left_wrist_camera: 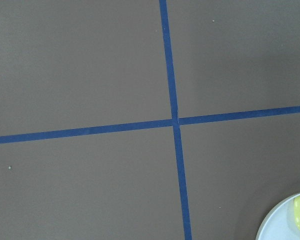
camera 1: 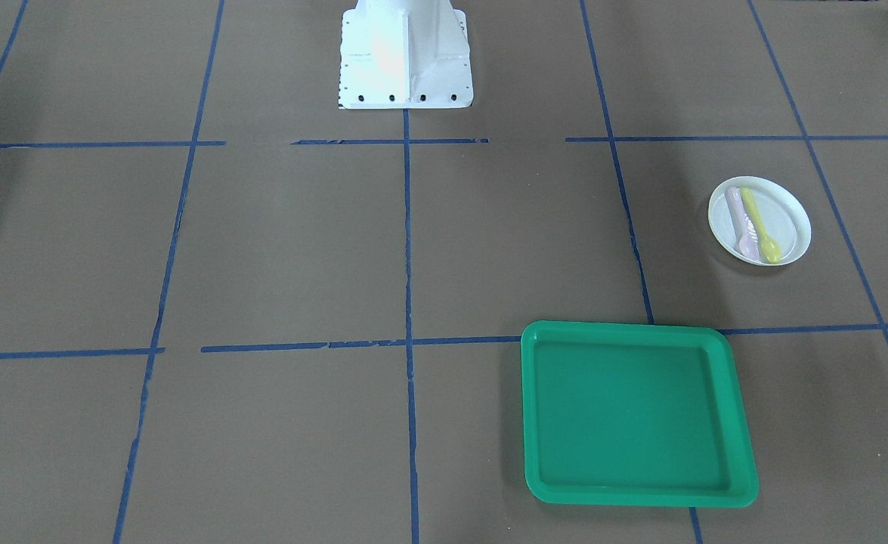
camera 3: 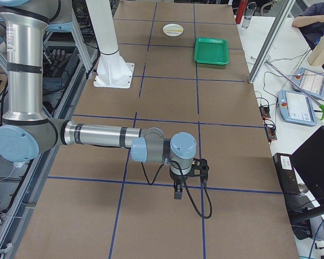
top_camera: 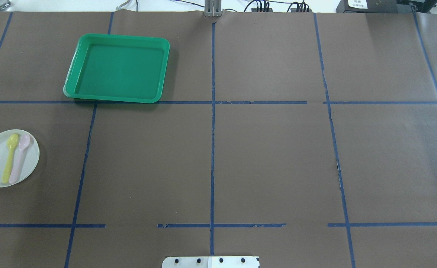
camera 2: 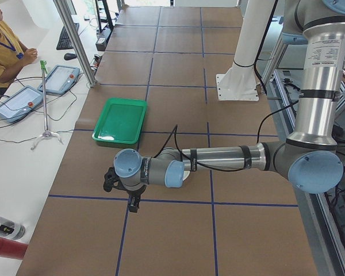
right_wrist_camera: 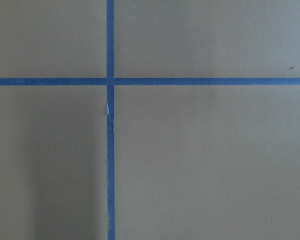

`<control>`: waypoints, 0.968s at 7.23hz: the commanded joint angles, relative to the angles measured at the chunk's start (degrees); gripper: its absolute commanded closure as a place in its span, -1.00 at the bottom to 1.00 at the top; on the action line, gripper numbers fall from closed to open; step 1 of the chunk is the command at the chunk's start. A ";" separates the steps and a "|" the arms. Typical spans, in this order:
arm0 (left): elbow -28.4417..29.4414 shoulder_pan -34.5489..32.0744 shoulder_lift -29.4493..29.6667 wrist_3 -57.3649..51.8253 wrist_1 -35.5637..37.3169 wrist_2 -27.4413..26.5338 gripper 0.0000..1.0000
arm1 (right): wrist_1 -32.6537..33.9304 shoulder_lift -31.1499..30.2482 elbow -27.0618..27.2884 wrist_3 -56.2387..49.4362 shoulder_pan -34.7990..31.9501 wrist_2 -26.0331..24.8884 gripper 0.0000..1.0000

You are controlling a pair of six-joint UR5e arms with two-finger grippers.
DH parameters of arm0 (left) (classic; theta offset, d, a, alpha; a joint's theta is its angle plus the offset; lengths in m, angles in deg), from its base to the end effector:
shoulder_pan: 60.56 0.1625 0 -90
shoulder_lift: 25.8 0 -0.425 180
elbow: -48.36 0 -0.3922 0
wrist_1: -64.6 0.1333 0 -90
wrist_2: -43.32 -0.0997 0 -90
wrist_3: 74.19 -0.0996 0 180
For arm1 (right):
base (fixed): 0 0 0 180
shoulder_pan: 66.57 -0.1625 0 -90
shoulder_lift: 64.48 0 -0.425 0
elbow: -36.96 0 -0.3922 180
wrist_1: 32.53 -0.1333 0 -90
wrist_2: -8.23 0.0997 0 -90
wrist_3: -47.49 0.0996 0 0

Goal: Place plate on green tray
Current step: 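Move the left gripper toward the white plate's rim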

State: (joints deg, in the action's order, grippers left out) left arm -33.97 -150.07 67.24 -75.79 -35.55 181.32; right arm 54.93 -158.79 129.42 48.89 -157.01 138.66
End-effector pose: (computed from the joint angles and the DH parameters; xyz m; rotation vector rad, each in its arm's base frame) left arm -0.0548 -0.5196 0.6753 0.0988 0.8363 0.0747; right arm 0.0722 -0.4601 0.6736 0.0056 -0.7057 0.0265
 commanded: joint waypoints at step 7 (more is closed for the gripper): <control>-1.08 12.30 0.12 18.18 -10.41 -0.10 -1.00 | 0.00 0.00 0.00 0.00 0.00 0.00 -1.00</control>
State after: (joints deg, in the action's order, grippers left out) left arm -34.17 -142.36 67.28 -63.17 -45.55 181.21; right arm 54.92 -158.79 129.42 48.93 -157.01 138.66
